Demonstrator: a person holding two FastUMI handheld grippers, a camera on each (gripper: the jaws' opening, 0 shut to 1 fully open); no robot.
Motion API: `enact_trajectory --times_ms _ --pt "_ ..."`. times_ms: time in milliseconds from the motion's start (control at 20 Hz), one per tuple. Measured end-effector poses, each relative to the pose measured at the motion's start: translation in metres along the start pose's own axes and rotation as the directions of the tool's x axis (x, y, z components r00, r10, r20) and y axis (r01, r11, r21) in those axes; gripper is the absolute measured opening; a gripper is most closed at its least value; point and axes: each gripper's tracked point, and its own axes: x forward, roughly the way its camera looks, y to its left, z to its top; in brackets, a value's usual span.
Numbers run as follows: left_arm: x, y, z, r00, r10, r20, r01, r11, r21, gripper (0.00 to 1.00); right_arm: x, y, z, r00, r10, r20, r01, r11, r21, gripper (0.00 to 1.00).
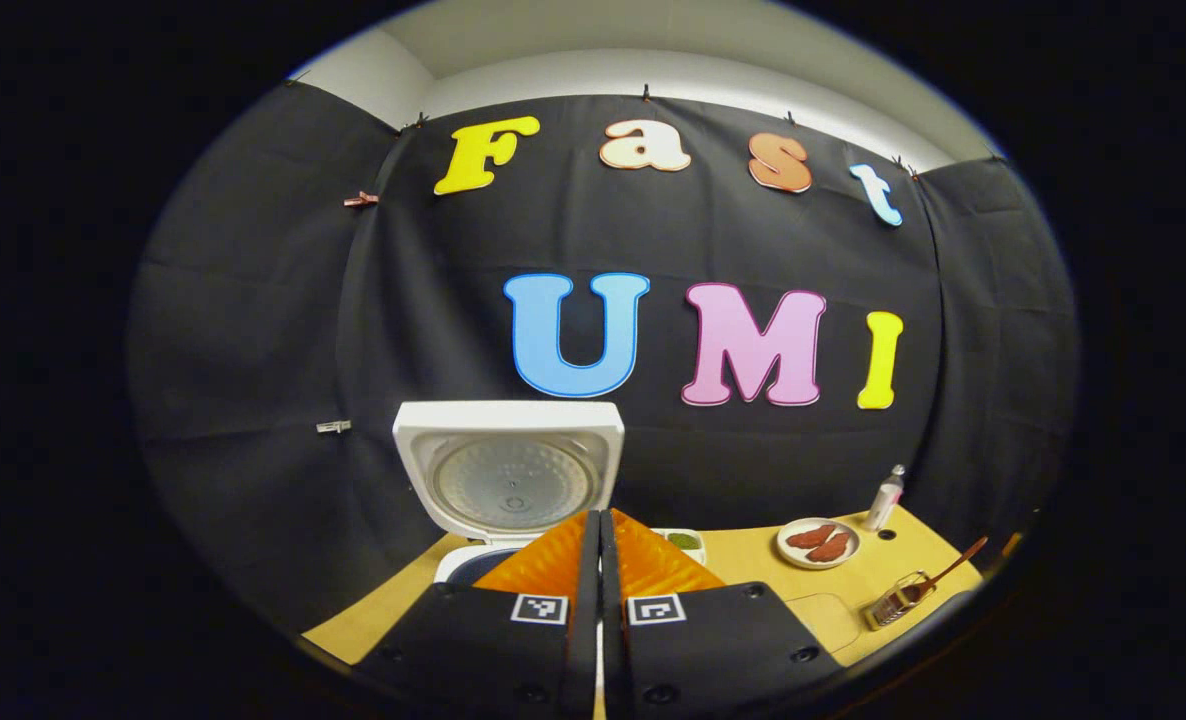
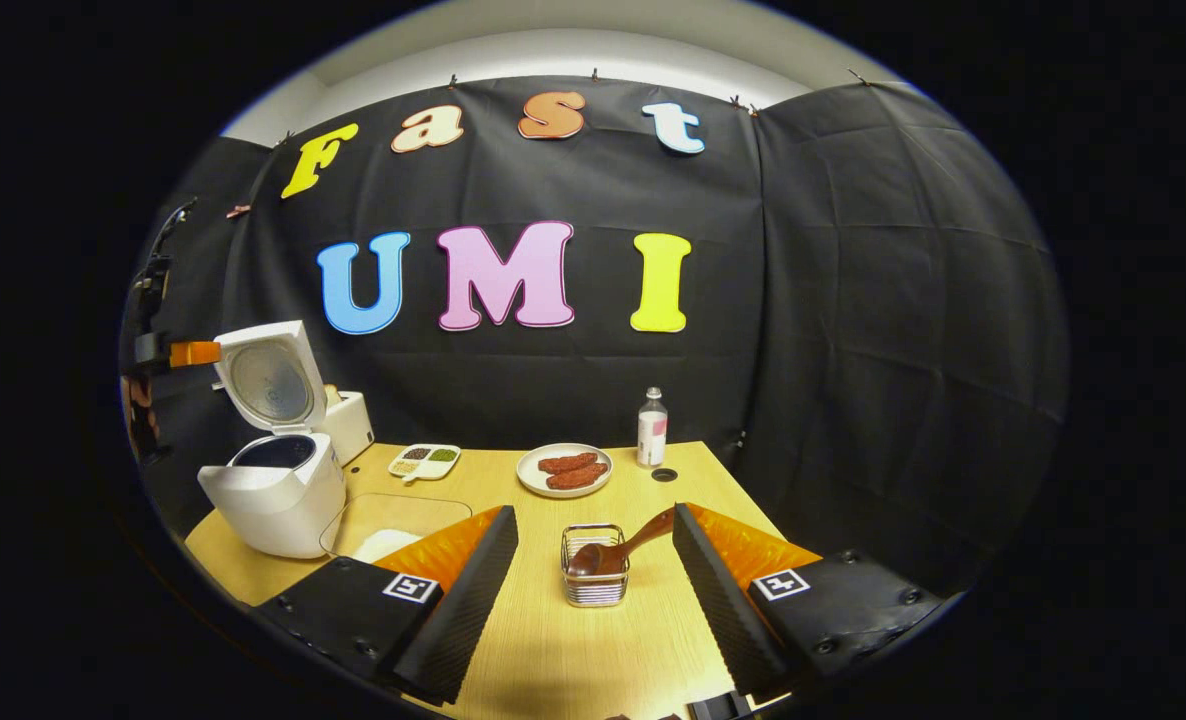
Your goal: Close the left gripper, press the button to open the rice cooker; take a wooden spoon from the chopstick holder with the right hand, scoop a spoonful of rice and pour it into the rice cooker, then put the wooden spoon back into the chopstick holder.
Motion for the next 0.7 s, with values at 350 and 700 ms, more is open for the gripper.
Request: enact_trajectory --times_ms 350,700 --pt "-0.05 -0.052 -0.052 0.996 -0.024 -0.083 0.021 0.999 -0.033 0.09 0.032 -0.018 -0.014 0.999 0.038 -0.033 -0.038 0.999 -0.002 0.98" --pt "-0.078 -0.08 -0.083 0.995 0.007 -0.095 -0.012 0.999 -0.047 0.63 0.065 -0.05 -0.066 0.992 0.034 -0.118 -0.027 0.998 0.059 0.98"
